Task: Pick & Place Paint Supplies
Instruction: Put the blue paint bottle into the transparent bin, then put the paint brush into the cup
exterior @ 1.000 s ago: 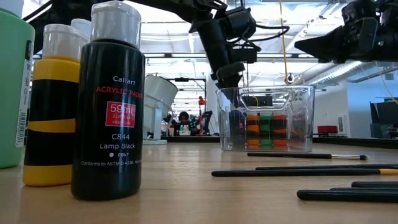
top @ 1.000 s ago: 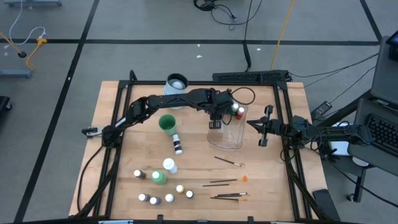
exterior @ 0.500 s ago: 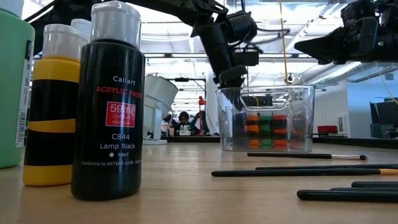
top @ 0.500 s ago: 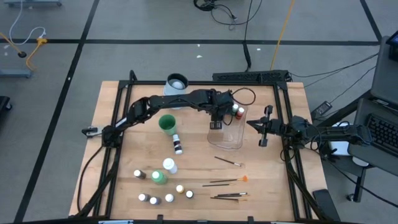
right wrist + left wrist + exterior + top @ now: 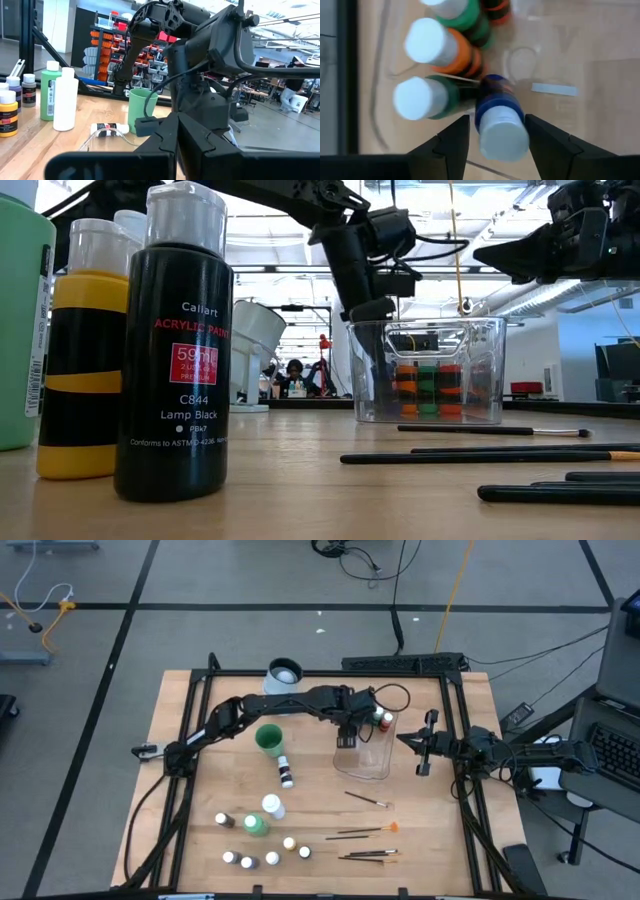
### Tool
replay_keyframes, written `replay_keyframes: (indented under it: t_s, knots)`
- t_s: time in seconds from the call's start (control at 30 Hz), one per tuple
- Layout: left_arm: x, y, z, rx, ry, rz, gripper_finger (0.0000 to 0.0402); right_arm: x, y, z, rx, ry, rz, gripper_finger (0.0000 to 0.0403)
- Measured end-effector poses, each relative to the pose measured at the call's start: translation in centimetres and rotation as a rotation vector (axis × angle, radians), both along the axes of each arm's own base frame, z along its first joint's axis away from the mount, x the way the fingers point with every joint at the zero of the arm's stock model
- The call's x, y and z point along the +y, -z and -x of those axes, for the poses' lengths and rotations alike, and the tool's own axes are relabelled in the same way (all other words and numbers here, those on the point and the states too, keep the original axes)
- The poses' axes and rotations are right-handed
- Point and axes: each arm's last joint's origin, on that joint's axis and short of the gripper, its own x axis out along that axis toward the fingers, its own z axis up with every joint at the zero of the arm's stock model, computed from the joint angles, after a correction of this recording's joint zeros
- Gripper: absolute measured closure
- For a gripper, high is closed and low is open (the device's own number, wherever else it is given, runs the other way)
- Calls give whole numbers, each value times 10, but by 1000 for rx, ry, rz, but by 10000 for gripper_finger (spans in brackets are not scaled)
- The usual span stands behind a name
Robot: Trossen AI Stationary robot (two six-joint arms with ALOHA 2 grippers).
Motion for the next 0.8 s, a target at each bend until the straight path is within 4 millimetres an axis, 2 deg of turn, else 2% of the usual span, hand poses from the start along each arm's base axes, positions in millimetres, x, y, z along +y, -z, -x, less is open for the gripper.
replay_keyframes:
  t_s: [0.17, 0.53, 0.67, 0.8]
  knots:
    - [-2, -7, -1, -20, -7, -42, 206, 0, 0, 0, 0, -1, -1, 399]
    - [-11, -38, -4, -89, 6, -65, 206, 0, 0, 0, -1, -2, -8, 399]
    - [-16, -44, -3, -73, 1, -80, 206, 0, 0, 0, -1, -3, -8, 399]
    - [-34, -67, 18, 12, -14, -110, 206, 0, 0, 0, 0, -3, -8, 399]
